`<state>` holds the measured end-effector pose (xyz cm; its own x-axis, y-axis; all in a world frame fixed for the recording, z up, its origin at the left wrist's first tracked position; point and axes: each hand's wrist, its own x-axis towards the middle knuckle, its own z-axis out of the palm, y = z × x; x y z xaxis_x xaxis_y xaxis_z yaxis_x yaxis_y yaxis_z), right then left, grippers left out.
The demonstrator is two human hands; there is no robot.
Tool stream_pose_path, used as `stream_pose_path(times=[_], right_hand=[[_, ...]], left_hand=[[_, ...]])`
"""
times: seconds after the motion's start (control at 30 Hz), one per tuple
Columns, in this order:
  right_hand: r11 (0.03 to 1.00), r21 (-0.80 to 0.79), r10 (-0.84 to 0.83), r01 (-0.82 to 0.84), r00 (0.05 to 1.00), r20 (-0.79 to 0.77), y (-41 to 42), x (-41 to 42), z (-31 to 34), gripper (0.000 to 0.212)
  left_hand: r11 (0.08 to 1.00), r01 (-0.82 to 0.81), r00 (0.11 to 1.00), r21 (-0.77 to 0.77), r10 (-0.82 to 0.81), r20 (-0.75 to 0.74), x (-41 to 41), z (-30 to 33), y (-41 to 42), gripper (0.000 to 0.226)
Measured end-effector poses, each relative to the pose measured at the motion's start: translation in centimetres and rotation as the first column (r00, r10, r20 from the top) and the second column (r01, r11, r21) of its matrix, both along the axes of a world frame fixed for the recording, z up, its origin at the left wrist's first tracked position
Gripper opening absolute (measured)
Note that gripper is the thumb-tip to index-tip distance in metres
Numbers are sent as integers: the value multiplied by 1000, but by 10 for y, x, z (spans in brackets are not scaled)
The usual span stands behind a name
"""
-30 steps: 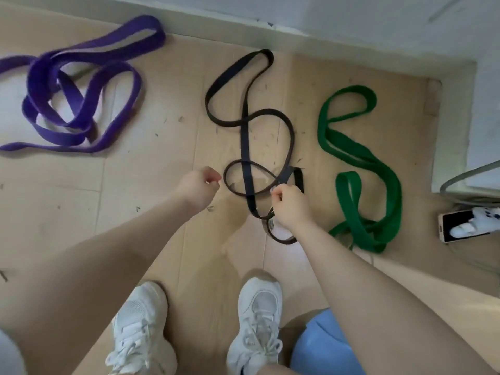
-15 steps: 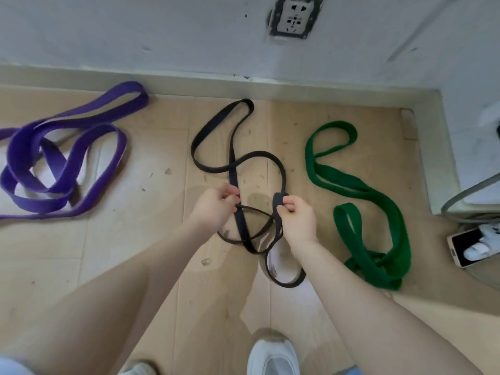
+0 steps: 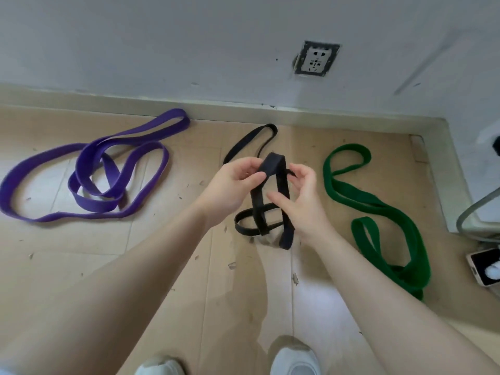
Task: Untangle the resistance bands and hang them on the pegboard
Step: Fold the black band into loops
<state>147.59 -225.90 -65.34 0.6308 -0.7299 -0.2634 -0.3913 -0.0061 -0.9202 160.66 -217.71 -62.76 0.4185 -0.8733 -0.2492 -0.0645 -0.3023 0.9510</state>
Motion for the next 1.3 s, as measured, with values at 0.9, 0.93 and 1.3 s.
stream_pose_path(times=[0.9, 0.93, 1.3], right_hand=[[1000, -4, 9, -9, 994, 109, 6, 44, 39, 21], [1000, 4, 16, -17, 994, 111, 9, 46, 39, 20], [975, 157, 122, -159, 968, 220, 12, 49, 30, 26]], left_hand=[[974, -212, 977, -86, 208, -44, 20, -5, 33, 25], [979, -186, 982, -86, 181, -54, 19, -6, 35, 23], [985, -156, 987, -79, 151, -60, 24, -9, 40, 18]])
